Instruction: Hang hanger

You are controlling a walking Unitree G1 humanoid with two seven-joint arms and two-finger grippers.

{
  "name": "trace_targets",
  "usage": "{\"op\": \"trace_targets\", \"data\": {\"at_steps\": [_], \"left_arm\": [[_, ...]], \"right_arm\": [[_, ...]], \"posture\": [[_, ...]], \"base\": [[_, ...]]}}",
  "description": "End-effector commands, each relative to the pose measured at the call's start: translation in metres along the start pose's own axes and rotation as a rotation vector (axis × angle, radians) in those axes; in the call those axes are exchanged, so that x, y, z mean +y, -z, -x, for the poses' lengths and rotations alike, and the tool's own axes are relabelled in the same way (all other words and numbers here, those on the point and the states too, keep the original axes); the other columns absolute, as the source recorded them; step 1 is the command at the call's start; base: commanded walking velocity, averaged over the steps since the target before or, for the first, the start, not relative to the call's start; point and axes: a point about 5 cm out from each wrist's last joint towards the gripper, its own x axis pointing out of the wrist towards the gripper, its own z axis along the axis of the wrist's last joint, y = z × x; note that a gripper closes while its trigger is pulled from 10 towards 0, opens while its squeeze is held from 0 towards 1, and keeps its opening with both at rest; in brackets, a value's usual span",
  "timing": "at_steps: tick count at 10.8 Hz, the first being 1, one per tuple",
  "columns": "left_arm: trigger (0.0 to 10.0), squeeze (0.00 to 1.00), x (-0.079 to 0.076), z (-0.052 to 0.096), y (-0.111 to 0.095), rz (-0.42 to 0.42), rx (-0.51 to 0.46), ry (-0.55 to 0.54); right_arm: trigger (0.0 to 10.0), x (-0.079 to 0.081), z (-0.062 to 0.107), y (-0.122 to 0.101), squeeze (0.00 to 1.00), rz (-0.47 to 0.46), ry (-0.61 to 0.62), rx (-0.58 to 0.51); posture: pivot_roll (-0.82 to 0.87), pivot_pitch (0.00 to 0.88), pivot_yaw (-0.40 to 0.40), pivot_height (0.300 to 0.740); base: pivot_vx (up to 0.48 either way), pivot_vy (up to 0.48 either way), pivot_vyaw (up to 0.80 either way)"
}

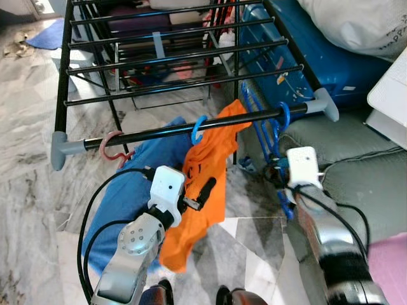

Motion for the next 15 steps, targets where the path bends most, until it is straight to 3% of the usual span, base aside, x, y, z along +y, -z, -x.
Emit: {"op": "trace_targets", "data": {"at_steps": [1, 5, 8, 10, 12, 13, 15], "left_arm": [[10.0, 0.0, 0.003, 0.002, 0.003, 0.001, 0.008, -0.027], [10.0, 0.0, 0.002, -0.002, 0.004, -0.007, 0.01, -0.028], [10.0, 0.0, 0.001, -0.003, 0.006, -0.023, 0.017, -0.008], [10.0, 0.0, 0.002, -0.002, 0.006, -0.03, 0.019, -0.019], [10.0, 0.0, 0.001, -0.001, 0.011, -0.041, 0.041, -0.024], [10.0, 0.0, 0.0, -0.002, 0.011, -0.041, 0.04, -0.017], [10.0, 0.0, -0.002, -0.002, 0.012, -0.054, 0.046, 0.005]], "right_arm": [[10.0, -0.003, 0.005, -0.001, 1.0, 0.004, 0.018, -0.012], [10.0, -0.006, 0.02, 0.001, 1.0, 0.007, 0.01, -0.031], [10.0, 0.009, 0.027, 0.005, 1.0, -0.041, -0.114, -0.027], [10.0, 0.004, 0.031, -0.001, 1.0, -0.008, -0.104, -0.083], [10.0, 0.002, 0.035, 0.0, 0.37, -0.004, -0.089, -0.094], [10.0, 0.006, 0.039, 0.002, 0.0, 0.002, -0.094, -0.093], [10.0, 0.005, 0.041, 0.003, 0.0, 0.007, -0.085, -0.094]], "posture": [[-0.07, 0.182, -0.029, 0.74], [-0.09, 0.183, -0.021, 0.74], [-0.08, 0.177, -0.018, 0.74], [-0.08, 0.171, -0.019, 0.74], [-0.09, 0.16, -0.023, 0.74], [-0.09, 0.157, -0.022, 0.74], [-0.09, 0.15, -0.021, 0.74]], "base": [[0.0, 0.0, 0.0], [0.0, 0.0, 0.0], [0.0, 0.0, 0.0], [0.0, 0.0, 0.0], [0.0, 0.0, 0.0], [-0.307, 0.0, 0.0], [-0.339, 0.0, 0.0]]}}
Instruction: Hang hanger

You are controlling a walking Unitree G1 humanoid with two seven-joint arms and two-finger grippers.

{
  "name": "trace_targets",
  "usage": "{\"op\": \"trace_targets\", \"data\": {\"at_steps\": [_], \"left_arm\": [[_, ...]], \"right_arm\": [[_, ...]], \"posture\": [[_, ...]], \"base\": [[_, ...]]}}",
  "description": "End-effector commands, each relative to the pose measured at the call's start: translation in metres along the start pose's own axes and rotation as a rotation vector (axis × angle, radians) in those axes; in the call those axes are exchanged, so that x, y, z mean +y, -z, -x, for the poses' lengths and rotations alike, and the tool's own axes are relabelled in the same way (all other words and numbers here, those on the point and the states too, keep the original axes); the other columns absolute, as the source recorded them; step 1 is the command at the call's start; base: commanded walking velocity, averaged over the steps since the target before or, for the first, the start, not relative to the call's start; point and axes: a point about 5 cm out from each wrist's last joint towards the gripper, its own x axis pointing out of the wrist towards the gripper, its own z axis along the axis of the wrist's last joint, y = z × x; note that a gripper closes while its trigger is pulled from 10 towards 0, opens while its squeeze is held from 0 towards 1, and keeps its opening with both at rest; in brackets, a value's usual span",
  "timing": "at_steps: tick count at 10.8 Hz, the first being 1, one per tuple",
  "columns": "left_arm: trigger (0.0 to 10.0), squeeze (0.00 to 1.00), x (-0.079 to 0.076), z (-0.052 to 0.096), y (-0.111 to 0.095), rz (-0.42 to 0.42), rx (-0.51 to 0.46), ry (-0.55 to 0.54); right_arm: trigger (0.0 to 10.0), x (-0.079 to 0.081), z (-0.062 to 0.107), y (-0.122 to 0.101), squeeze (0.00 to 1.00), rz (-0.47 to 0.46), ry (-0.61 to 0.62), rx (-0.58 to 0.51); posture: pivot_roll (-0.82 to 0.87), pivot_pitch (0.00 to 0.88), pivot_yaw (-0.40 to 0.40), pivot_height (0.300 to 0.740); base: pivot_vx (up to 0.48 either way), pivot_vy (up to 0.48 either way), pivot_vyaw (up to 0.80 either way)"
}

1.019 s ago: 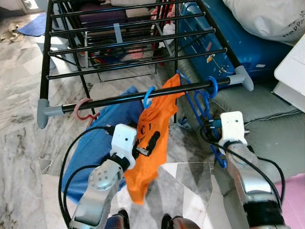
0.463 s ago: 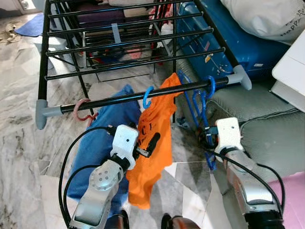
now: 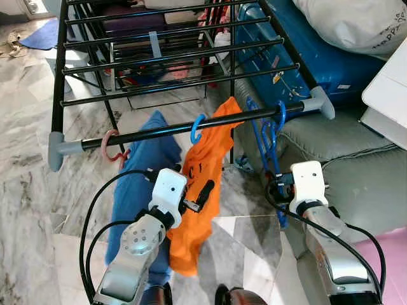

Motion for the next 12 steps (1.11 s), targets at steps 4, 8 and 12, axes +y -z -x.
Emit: {"op": "trace_targets", "data": {"at_steps": [4, 8, 12], "left_arm": [[10.0, 0.0, -0.004, 0.003, 0.007, -0.018, 0.024, 0.018], [10.0, 0.0, -0.002, 0.004, 0.009, -0.033, 0.03, 0.02], [10.0, 0.0, 0.003, 0.003, 0.01, -0.054, 0.034, 0.011]], "right_arm": [[10.0, -0.007, 0.004, -0.004, 0.0, 0.006, 0.018, -0.024], [10.0, 0.0, 0.003, -0.002, 0.0, -0.009, 0.0, -0.021], [10.0, 0.008, -0.001, -0.001, 0.0, -0.045, -0.015, -0.014]], "posture": [[-0.09, 0.133, -0.027, 0.74], [-0.08, 0.115, -0.029, 0.74], [-0.06, 0.11, -0.027, 0.74]], "base": [[-0.348, 0.0, 0.0], [0.0, 0.0, 0.0], [0.0, 0.0, 0.0]]}}
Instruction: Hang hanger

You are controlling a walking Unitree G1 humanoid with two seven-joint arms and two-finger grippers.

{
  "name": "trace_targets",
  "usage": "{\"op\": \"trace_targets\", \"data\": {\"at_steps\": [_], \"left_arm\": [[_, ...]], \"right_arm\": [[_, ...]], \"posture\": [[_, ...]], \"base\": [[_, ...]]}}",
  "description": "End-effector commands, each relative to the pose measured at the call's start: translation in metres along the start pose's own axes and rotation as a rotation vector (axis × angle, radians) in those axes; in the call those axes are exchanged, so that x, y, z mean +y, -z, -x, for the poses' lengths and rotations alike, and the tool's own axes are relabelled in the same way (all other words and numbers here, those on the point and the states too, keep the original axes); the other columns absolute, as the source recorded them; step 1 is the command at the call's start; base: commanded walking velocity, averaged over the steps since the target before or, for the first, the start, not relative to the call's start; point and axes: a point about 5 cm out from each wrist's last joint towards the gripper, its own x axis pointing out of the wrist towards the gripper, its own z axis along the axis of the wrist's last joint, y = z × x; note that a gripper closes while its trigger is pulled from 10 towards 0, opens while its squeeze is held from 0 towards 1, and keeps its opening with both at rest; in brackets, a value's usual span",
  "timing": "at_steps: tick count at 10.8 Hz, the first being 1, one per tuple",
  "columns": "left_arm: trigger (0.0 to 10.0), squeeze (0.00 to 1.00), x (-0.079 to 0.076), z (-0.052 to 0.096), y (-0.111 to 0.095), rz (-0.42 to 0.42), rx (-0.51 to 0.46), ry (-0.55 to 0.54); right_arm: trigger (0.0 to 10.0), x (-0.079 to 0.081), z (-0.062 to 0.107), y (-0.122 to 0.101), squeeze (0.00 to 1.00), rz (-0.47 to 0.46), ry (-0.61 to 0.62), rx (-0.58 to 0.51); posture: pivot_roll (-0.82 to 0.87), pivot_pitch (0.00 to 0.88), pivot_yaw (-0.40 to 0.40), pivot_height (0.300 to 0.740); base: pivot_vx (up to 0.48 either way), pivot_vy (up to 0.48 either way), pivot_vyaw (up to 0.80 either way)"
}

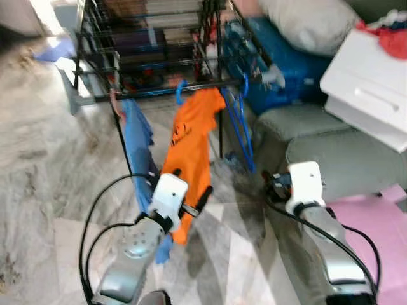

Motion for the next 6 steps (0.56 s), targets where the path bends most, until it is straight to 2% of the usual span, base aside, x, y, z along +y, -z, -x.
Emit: {"op": "trace_targets", "data": {"at_steps": [1, 2, 4, 6], "left_arm": [[10.0, 0.0, -0.0006, -0.0007, 0.0001, -0.009, 0.002, 0.004], [10.0, 0.0, 0.0002, 0.0003, 0.0005, -0.006, 0.004, -0.007], [10.0, 0.0, 0.0036, 0.0002, 0.0001, -0.011, 0.007, -0.017], [10.0, 0.0, 0.0041, -0.0002, -0.0008, -0.01, 0.007, -0.022]], "right_arm": [[10.0, -0.0001, -0.0008, 0.0022, 0.0, -0.011, 0.001, 0.01], [10.0, 0.0028, -0.0002, 0.0026, 0.0, -0.022, -0.008, 0.011], [10.0, 0.006, -0.0003, 0.0044, 0.0, -0.031, -0.014, 0.018], [10.0, 0.0066, -0.0013, 0.003, 0.0, -0.039, -0.014, 0.017]], "posture": [[-0.06, 0.116, -0.03, 0.74], [-0.06, 0.122, -0.03, 0.74], [-0.05, 0.132, -0.029, 0.74], [-0.06, 0.141, -0.028, 0.74]], "base": [[0.0, 0.0, 0.0], [0.0, 0.0, 0.0], [-0.48, 0.0, 0.0], [0.0, 0.0, 0.0]]}}
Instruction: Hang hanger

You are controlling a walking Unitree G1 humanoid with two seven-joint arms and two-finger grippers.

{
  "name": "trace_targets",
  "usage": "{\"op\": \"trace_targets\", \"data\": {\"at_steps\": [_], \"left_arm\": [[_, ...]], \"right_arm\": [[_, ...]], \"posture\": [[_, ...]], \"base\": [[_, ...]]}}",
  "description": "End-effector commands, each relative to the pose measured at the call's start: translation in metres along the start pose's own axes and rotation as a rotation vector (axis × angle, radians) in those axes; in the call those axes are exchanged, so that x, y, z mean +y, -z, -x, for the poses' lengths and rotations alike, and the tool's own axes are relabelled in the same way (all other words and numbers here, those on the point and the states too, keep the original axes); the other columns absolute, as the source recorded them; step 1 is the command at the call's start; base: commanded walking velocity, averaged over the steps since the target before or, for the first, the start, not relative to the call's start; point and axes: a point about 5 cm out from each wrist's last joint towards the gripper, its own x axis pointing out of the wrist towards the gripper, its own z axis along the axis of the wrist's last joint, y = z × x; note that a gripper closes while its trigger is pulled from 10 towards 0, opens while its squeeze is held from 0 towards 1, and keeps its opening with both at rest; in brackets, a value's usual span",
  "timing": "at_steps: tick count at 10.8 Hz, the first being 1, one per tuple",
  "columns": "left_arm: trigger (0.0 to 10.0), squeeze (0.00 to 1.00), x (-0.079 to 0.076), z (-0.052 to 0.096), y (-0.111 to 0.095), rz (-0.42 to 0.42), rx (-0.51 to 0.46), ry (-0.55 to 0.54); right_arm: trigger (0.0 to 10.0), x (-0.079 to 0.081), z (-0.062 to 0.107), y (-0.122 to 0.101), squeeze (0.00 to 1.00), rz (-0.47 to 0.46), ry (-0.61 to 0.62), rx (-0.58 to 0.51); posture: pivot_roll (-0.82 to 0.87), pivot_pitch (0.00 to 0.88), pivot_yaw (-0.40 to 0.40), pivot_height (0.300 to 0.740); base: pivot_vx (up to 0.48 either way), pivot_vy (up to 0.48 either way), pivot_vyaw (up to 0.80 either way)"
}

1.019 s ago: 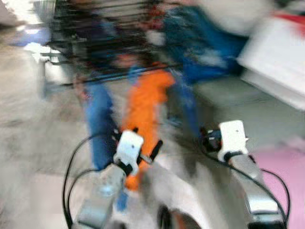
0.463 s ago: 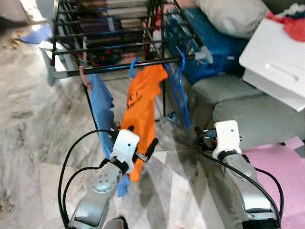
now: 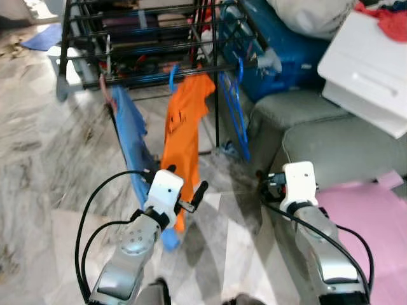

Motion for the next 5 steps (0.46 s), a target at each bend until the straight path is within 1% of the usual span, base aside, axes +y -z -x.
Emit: {"op": "trace_targets", "data": {"at_steps": [1, 4, 5], "left_arm": [[10.0, 0.0, -0.0003, 0.0005, 0.0013, -0.007, 0.012, -0.003], [10.0, 0.0, 0.0001, -0.0005, -0.0004, -0.008, 0.009, -0.006], [10.0, 0.0, 0.0008, -0.0009, 0.0001, -0.013, 0.017, -0.013]], "right_arm": [[10.0, 0.0001, 0.0, 0.0, 0.0, -0.011, 0.003, 0.003], [10.0, -0.0009, -0.0004, 0.0003, 0.0, -0.015, 0.007, 0.008], [10.0, -0.0014, -0.0007, 0.0001, 0.0, -0.017, 0.008, 0.01]], "posture": [[-0.06, 0.141, -0.028, 0.74], [-0.06, 0.158, -0.03, 0.74], [-0.06, 0.165, -0.031, 0.74]], "base": [[-0.48, 0.0, 0.0], [0.0, 0.0, 0.0], [-0.48, 0.0, 0.0]]}}
